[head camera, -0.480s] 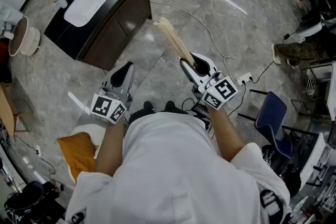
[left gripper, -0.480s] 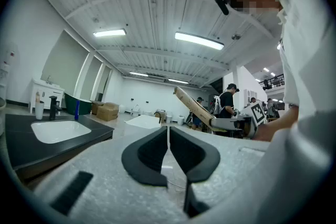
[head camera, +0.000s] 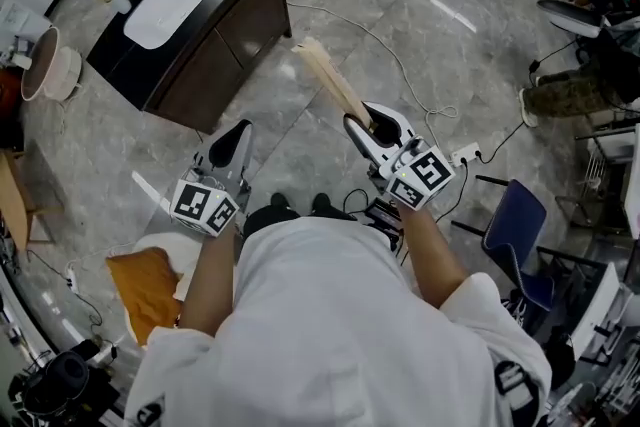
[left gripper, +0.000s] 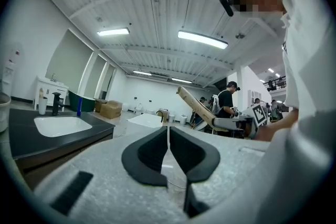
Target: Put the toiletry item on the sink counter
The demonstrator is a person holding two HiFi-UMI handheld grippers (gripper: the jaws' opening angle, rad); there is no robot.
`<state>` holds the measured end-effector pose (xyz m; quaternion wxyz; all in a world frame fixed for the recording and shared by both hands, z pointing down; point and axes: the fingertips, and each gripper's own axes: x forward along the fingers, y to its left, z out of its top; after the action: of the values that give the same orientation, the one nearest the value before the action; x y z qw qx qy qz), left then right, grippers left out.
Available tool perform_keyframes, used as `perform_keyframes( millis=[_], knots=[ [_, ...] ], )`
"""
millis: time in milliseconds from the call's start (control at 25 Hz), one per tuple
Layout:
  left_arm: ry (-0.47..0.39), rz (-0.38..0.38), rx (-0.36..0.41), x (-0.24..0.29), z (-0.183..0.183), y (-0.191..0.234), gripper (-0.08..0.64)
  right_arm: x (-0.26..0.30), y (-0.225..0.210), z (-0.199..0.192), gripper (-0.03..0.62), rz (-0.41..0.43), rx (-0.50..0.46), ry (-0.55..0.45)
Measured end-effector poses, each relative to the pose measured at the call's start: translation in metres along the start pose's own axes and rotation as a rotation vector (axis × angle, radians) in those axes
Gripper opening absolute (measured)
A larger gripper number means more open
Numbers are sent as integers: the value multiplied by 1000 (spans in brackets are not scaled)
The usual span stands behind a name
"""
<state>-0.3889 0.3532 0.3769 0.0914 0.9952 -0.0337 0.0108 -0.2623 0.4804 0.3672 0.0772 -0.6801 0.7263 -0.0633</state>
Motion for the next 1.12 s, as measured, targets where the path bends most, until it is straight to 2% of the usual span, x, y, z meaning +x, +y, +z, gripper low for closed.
perform_keyframes(
  millis=[200,520,760,1120],
  knots=[
    [10,10,-13,2,-6,-8,27,-8,-8,-6,123,12,10,20],
    [36,21,-41,13,-18,12,26,9,-26,-20,123,10,49,47],
    [25,25,-66,46,-25,41,26,32,-60,-25,123,-65,57,75],
    [9,25,-71,104,-8,114,26,111,-116,-11,123,-63,20,107]
  ],
)
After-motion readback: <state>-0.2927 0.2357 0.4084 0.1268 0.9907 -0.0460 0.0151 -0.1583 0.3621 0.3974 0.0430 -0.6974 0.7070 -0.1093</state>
